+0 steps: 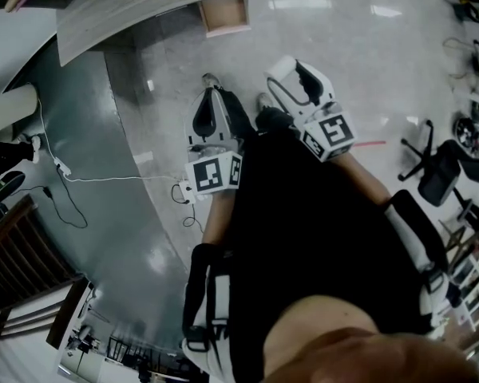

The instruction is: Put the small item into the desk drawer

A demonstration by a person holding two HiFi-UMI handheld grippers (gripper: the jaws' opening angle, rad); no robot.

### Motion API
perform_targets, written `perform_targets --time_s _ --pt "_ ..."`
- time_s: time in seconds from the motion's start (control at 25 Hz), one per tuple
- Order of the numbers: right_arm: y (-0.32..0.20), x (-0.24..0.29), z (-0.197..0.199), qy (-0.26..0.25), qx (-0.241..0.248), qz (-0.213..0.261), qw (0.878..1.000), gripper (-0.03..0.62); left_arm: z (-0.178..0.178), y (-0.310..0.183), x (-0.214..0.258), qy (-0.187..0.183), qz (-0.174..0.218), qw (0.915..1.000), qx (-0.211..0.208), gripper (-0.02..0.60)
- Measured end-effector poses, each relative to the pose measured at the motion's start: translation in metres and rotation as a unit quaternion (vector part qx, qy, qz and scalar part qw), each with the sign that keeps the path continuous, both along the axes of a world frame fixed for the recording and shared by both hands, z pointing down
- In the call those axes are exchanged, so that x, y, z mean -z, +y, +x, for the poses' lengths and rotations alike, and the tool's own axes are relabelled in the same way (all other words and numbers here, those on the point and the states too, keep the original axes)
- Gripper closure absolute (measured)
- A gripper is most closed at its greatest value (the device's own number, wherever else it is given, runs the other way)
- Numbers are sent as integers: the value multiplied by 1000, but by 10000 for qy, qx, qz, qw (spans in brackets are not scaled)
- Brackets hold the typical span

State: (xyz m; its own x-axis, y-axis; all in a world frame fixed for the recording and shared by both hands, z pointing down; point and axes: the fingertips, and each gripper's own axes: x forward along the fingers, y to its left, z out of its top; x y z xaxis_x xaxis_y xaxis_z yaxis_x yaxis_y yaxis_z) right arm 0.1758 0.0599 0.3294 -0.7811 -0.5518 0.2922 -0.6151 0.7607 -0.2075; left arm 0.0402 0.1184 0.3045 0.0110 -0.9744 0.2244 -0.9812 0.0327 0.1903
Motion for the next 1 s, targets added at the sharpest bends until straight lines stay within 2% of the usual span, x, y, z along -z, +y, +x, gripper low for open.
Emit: perform_targets --time_s 0.28,0.72,1.0 --pt "-19 -1 -20 96 -189 59 9998 336 -22 -31 2 -25 136 9997 -220 583" --pt "-57 -7 -74 181 -351 -15 9992 336 -79 -75 -14 85 -16 9993 -375 583" --pt "-77 -24 -105 217 -367 -43 9991 336 -99 -100 -22 186 -53 9988 -457 583"
